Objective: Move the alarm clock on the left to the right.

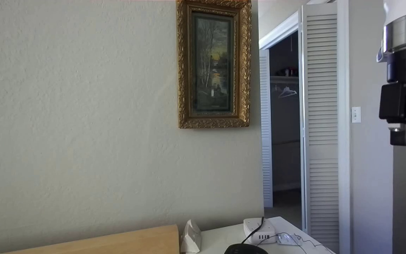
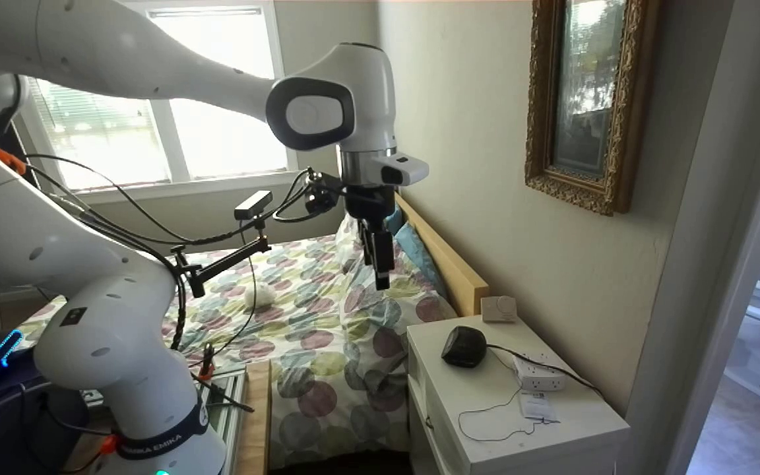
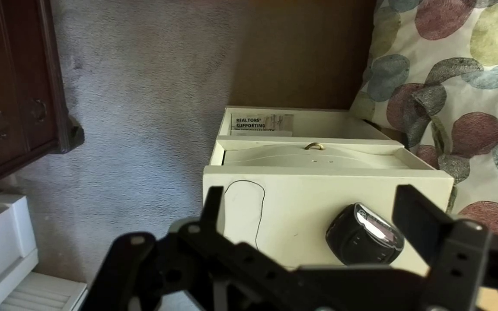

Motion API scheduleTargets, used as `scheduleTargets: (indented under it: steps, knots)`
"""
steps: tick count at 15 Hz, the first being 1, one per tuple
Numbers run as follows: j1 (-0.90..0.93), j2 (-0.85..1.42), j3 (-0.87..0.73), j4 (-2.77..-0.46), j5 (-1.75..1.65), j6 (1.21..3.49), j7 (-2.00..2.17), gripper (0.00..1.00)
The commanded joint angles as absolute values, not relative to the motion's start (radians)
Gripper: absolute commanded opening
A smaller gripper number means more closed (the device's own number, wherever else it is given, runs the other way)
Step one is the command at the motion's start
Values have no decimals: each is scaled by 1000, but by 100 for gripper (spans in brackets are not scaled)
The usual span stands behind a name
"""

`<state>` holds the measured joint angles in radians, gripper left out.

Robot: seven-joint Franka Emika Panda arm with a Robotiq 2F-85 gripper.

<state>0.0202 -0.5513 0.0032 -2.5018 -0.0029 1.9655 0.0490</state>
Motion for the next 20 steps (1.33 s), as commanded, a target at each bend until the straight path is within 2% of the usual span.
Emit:
scheduleTargets:
  steps: [1, 7, 12, 20]
  knots:
    - [29, -449, 52, -2515, 18, 2085, 117, 100]
    - [59, -226, 137, -2464, 32, 2306, 284, 100]
    - [88, -19, 193, -2328, -5, 2426, 438, 100]
    - [190, 254, 139, -2014, -143, 2469, 695, 100]
